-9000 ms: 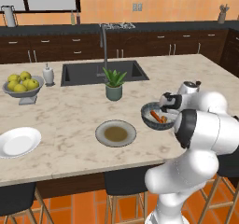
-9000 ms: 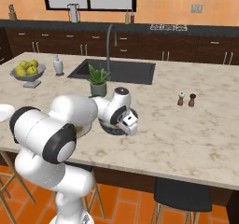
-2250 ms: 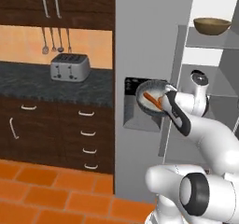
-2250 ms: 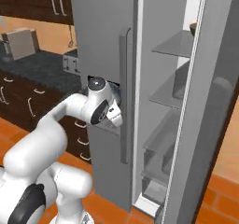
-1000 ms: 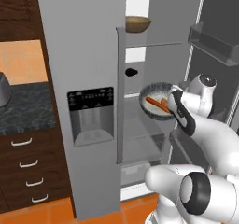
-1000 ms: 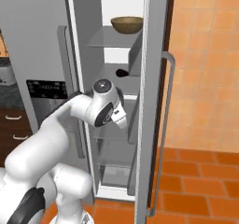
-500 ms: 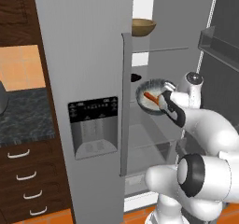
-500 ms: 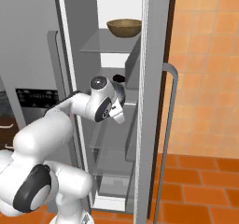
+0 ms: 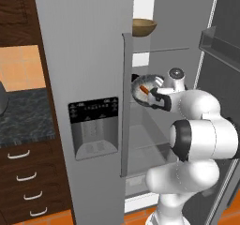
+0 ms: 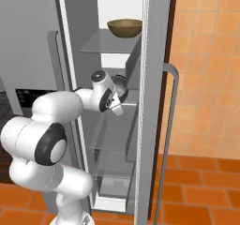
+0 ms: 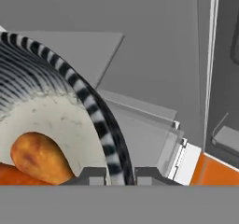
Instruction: Pick the chicken drumstick and carrot from their plates and place them in the bowl. Then put the bowl in the fridge.
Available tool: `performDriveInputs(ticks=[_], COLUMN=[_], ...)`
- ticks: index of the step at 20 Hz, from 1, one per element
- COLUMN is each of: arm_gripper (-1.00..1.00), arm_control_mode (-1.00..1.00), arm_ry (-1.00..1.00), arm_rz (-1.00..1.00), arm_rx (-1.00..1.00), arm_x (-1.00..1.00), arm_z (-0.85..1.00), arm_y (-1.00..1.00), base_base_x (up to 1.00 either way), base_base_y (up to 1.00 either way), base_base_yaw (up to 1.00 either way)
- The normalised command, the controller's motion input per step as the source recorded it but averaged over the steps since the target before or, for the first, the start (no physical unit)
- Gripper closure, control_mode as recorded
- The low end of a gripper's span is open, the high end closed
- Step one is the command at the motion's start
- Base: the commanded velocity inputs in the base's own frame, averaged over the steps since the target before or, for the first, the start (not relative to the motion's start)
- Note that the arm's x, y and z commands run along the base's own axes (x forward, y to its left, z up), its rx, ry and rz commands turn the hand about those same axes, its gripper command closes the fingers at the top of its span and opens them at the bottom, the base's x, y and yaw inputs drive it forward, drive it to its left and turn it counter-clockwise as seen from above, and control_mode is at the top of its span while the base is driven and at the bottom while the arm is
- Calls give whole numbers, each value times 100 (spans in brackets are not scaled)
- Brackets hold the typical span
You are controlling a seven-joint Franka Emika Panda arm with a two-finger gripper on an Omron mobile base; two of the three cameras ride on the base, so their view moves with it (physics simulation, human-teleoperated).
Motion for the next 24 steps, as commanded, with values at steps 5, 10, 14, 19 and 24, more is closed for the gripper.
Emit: performDriveInputs(ticks=[5, 10, 14, 19, 24], arm_gripper=[100, 100, 100, 100, -100], arm_control_mode=[-100, -100, -100, -100, -100], arm_ry=[1, 0, 0, 0, 0], arm_rz=[-5, -8, -11, -15, -8], arm_rx=[11, 2, 1, 5, 0], arm_x=[47, 45, 53, 66, 31], arm_z=[-1, -17, -32, -25, 0], arm_y=[1, 15, 24, 28, 12], base_base_x=[0, 0, 0, 0, 0], base_base_y=[0, 0, 0, 0, 0], base_base_yaw=[0, 0, 0, 0, 0])
